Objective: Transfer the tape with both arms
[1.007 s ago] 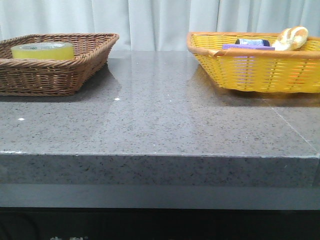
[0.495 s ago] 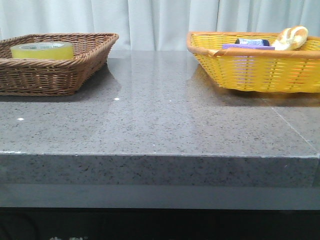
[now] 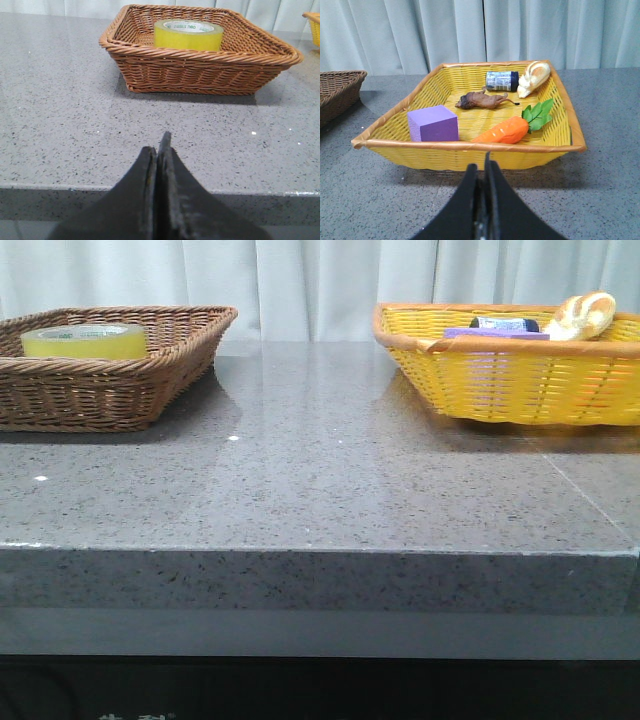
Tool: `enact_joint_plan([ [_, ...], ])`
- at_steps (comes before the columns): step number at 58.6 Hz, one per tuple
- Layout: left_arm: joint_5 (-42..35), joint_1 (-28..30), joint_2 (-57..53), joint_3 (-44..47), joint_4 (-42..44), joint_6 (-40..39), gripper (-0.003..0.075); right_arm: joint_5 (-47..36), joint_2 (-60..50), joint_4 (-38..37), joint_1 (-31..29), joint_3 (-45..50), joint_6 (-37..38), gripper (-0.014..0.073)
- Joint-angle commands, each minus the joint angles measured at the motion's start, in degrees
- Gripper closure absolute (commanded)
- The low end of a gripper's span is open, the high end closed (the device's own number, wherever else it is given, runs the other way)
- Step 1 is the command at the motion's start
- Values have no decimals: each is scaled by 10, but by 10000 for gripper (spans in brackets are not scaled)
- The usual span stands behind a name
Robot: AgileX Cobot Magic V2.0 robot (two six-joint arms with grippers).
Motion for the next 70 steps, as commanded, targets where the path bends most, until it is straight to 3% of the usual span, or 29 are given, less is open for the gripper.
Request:
enact_joint_plan([
  [1,-51,0,-11,22,-5,-8,740,-42,7,1,0,-16,0,663],
  [19,-51,0,-11,22,-5,-8,740,-56,7,-9,0,-4,-1,663],
  [35,-51,0,-11,22,-5,-8,740,-160,-30,-60,13,135,62,663],
  [43,-51,0,-11,22,-5,-8,740,-161,-77,-62,19,185,65,663],
  [56,-51,0,-11,22,-5,-8,740,-105,-95,-66,19,185,64,663],
  [70,-51,0,-11,22,-5,-8,740,-99,-94,-66,19,185,64,663],
])
